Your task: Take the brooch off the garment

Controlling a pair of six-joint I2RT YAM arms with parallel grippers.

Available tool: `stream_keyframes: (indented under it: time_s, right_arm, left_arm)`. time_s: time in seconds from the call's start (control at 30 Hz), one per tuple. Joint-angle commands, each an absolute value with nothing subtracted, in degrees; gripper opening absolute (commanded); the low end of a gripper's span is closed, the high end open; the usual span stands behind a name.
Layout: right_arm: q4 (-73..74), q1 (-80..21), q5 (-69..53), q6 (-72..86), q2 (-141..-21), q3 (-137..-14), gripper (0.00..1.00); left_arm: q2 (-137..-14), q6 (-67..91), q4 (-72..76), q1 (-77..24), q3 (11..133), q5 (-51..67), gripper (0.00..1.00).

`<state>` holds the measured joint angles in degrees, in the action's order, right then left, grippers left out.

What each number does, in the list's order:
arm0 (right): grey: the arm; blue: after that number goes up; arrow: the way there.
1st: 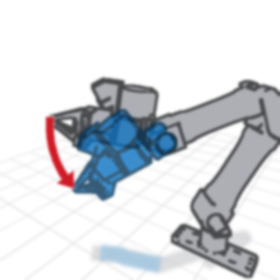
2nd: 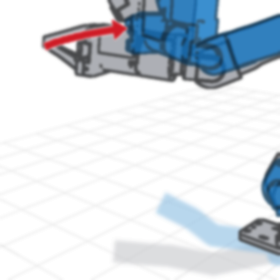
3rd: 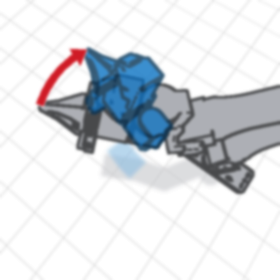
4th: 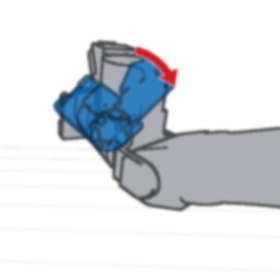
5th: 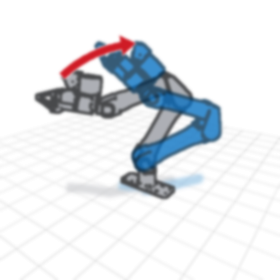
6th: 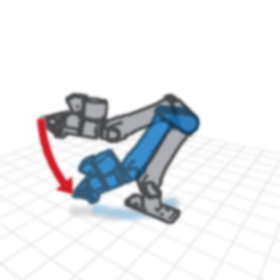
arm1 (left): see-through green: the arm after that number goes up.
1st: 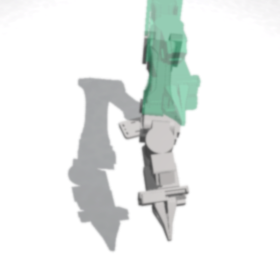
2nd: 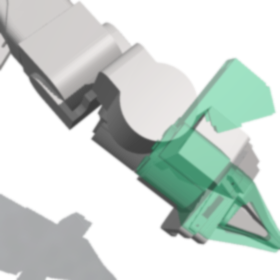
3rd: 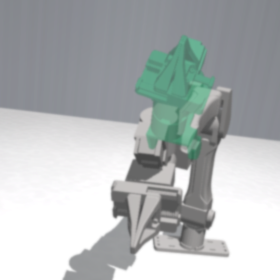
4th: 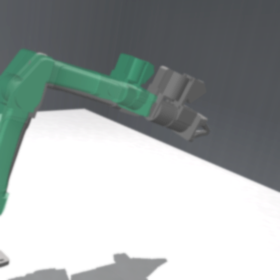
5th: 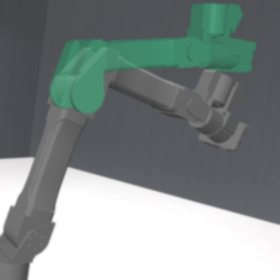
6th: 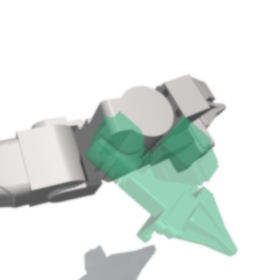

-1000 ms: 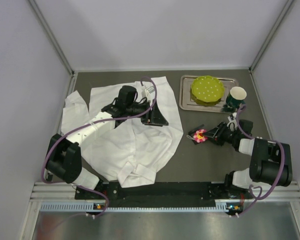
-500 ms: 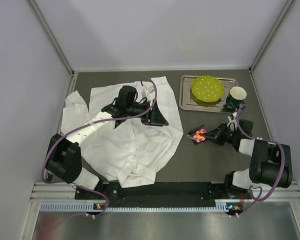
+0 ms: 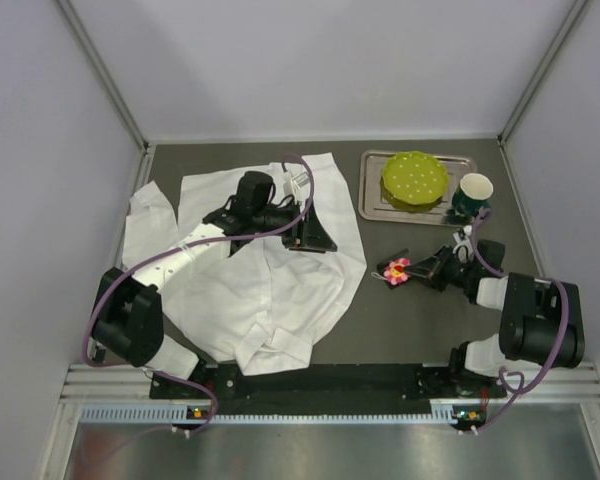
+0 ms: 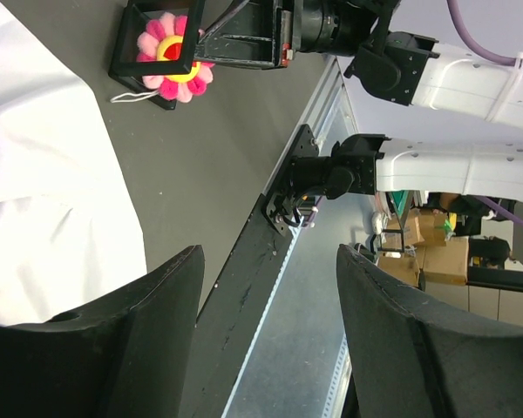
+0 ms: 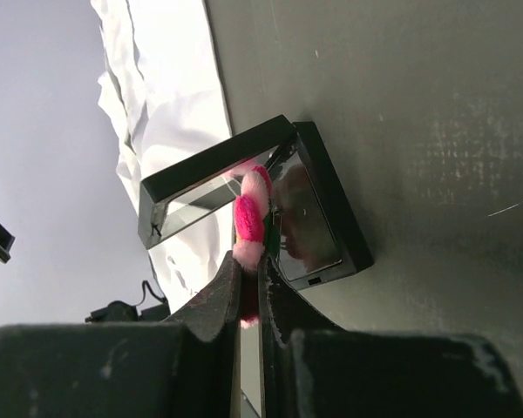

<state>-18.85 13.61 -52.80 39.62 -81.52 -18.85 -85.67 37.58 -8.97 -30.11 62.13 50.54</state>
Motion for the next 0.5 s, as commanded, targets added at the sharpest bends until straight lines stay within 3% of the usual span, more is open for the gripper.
stream_keyframes:
  time_s: [0.0, 0.17, 0.47]
  right_arm:
    - [-22.3, 12.2, -54.4, 38.8, -83.9, -20.3, 0.00]
    - [-21.8, 11.6, -52.7, 38.1, -84.7, -20.7, 0.00]
    - [-19.0, 11.5, -50.5, 36.1, -83.8, -21.5, 0.13]
  left_arm:
    - [-85.2, 37.4, -5.7, -30.3, 61.7, 52.0, 0.67]
    - [-85.3, 37.3, -5.7, -30.4, 61.8, 51.9, 0.67]
    - [-85.2, 37.4, -5.5, -30.4, 61.8, 52.1, 0.67]
